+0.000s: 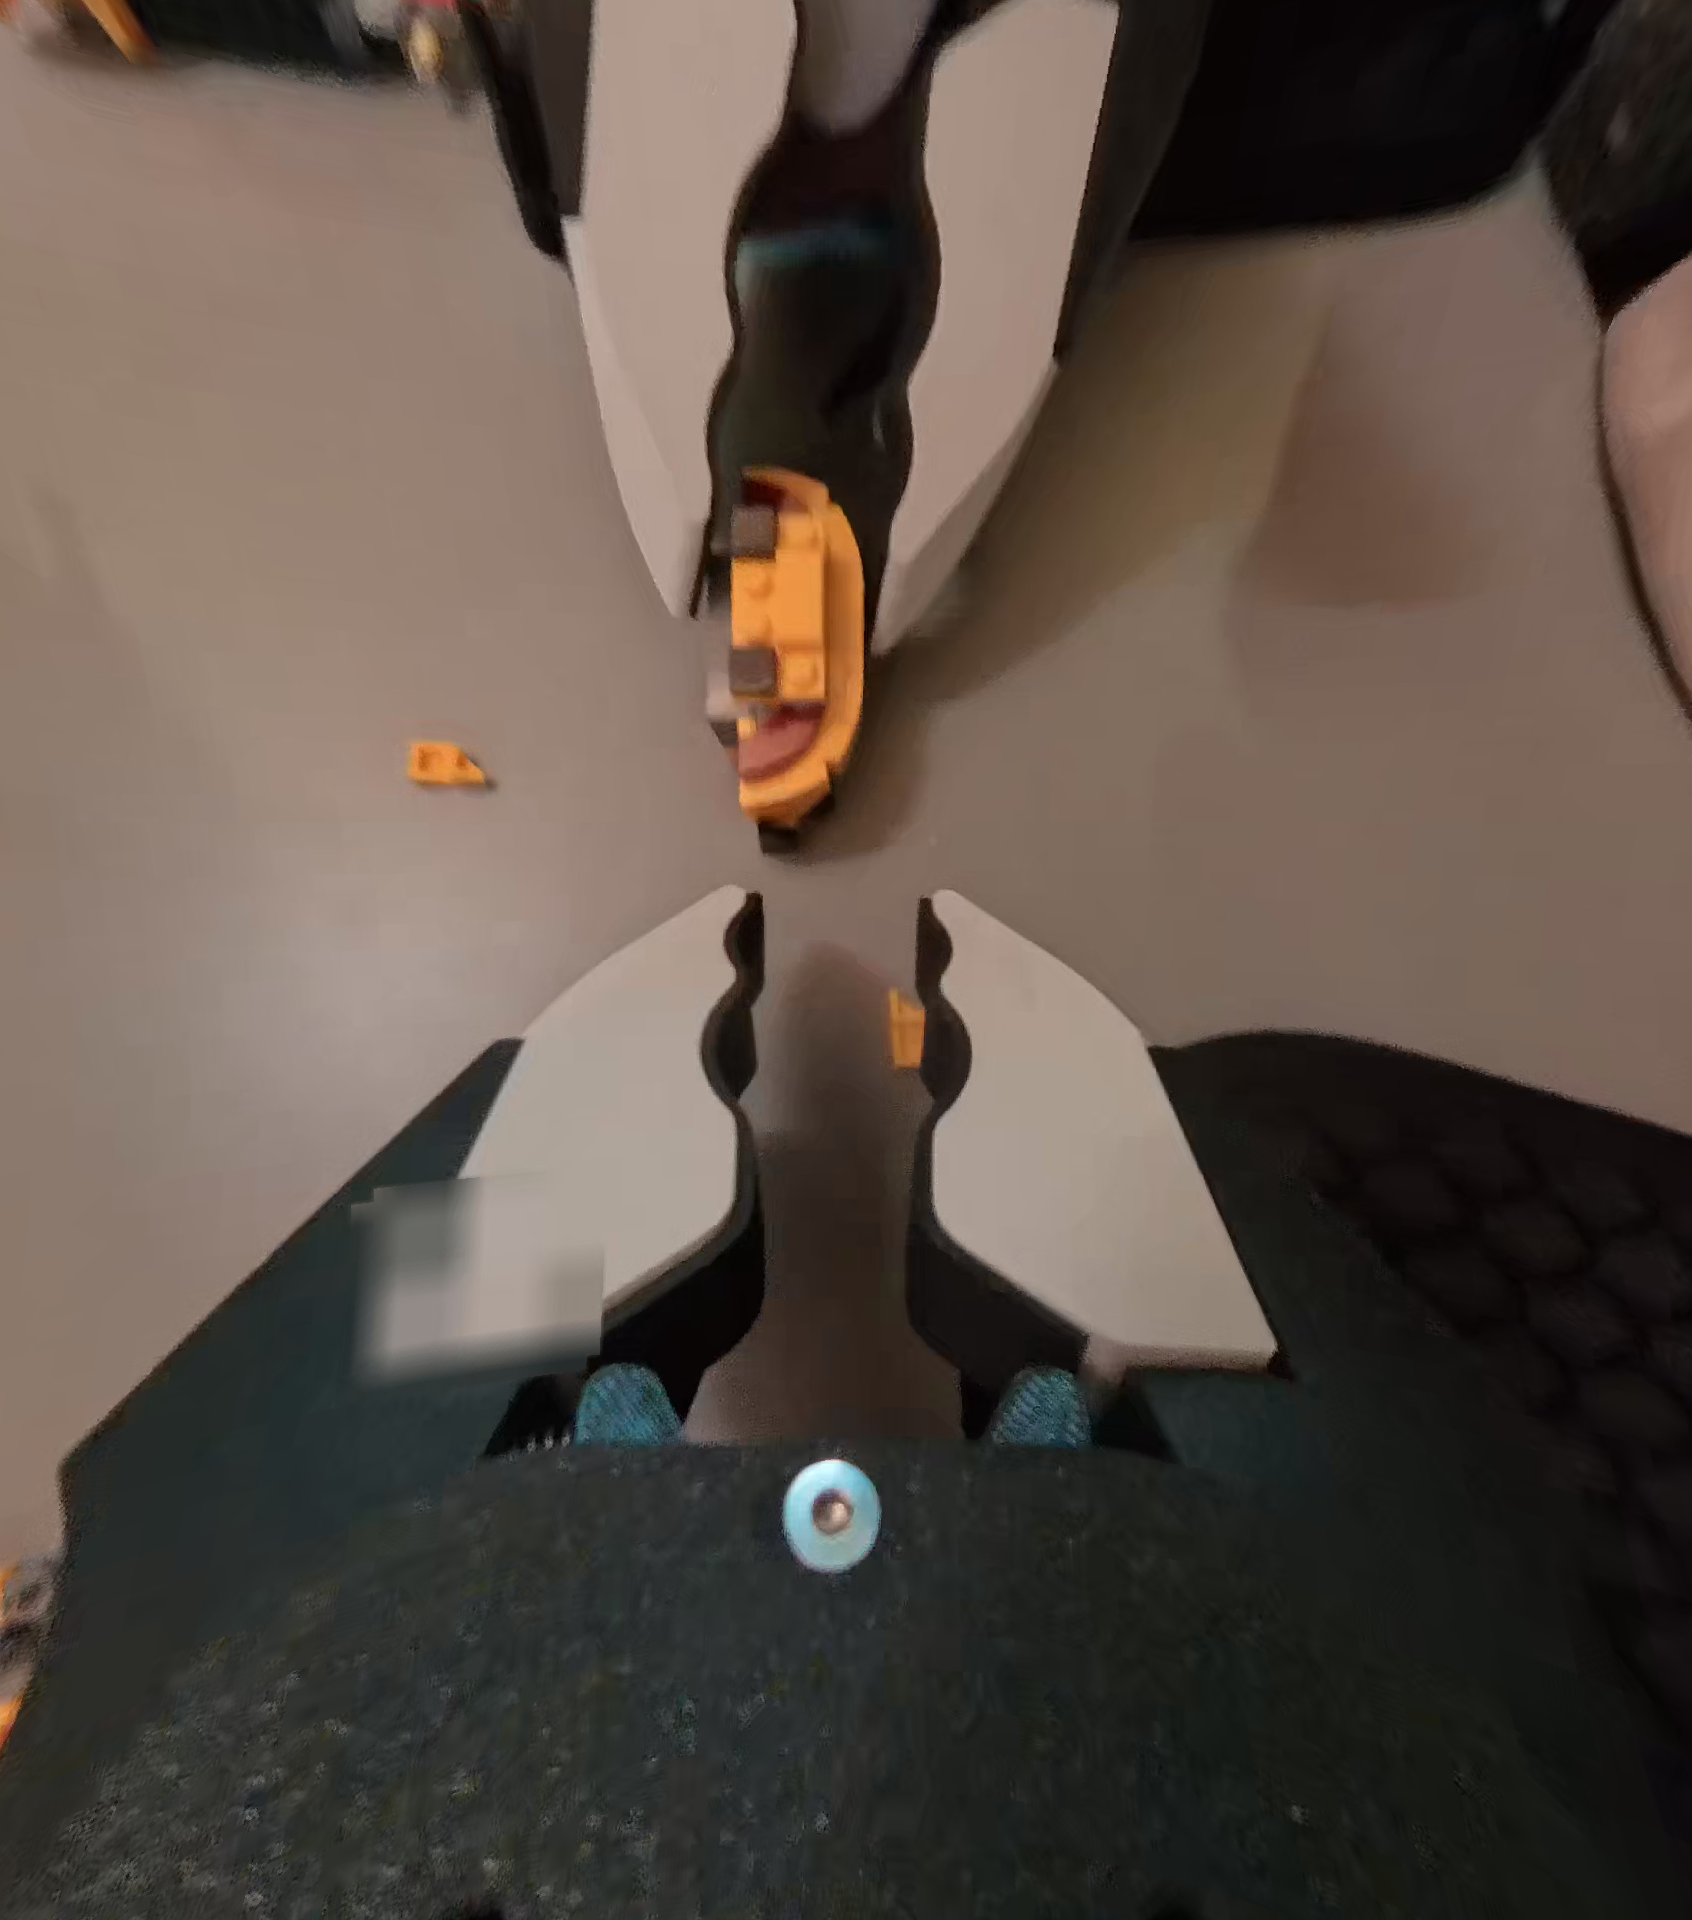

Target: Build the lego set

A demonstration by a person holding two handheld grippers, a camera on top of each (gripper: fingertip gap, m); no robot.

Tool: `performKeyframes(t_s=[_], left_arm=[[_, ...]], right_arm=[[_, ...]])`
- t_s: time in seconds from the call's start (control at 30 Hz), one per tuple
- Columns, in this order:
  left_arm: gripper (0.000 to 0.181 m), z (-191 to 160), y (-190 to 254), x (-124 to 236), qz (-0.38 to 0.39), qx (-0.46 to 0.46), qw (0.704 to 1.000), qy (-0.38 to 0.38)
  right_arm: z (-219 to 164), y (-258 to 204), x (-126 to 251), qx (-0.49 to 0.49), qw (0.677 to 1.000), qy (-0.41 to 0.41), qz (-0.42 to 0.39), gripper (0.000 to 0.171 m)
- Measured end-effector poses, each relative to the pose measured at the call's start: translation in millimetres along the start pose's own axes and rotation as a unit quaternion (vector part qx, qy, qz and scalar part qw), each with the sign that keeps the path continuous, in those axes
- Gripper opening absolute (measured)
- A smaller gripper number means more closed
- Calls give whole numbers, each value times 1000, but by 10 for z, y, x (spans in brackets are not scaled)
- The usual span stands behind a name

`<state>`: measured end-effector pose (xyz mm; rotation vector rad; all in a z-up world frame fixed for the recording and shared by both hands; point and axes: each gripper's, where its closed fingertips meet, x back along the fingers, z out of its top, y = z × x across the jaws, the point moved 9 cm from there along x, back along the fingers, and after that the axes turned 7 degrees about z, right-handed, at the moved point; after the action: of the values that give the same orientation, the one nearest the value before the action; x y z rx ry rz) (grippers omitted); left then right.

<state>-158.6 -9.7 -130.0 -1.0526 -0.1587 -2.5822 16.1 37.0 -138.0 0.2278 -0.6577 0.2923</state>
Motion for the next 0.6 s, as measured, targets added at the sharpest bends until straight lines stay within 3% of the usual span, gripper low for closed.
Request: performKeyframes(t_s=[0.17, 0.33, 0.43, 0.6], left_arm=[[35, 69, -67, -97, -3, 57, 994, 97], [39, 90, 2, -264, 6, 33, 997, 69], [23, 87, 11, -310, 23, 20, 999, 42], [21, 122, 50, -252, 23, -11, 999, 31]], right_arm=[[46, 36, 79, -30, 998, 47, 11, 31], [28, 16, 44, -24, 999, 35, 16, 31], [3, 8, 19, -20, 999, 18, 18, 31], [16, -36, -14, -5, 1000, -1, 23, 32]])
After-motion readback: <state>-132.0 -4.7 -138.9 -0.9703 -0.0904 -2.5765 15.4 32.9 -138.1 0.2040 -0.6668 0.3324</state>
